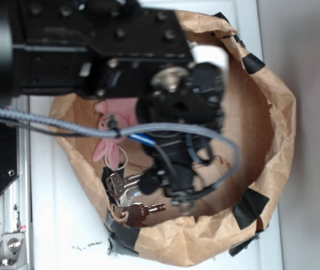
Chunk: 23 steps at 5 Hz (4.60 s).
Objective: Grab the silver keys.
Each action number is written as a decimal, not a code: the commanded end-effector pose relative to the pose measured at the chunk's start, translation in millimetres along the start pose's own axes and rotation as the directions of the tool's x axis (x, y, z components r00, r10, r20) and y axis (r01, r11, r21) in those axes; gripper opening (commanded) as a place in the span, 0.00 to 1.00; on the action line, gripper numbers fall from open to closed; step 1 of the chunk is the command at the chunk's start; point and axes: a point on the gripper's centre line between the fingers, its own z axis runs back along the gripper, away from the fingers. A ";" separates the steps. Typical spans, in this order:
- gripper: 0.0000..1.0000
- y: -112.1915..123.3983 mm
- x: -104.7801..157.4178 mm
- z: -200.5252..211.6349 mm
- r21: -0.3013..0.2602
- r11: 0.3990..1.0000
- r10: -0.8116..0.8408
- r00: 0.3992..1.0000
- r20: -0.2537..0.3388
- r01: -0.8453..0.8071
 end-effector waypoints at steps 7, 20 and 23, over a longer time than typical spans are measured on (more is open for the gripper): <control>1.00 0.4 -77.0 -71.3 0.024 1.000 0.024 0.904 -0.427 -0.015; 0.00 1.1 -5.7 30.9 0.113 0.970 0.207 0.974 0.092 -0.216; 0.00 -1.0 -13.6 40.9 0.229 0.947 0.184 0.966 0.183 -0.224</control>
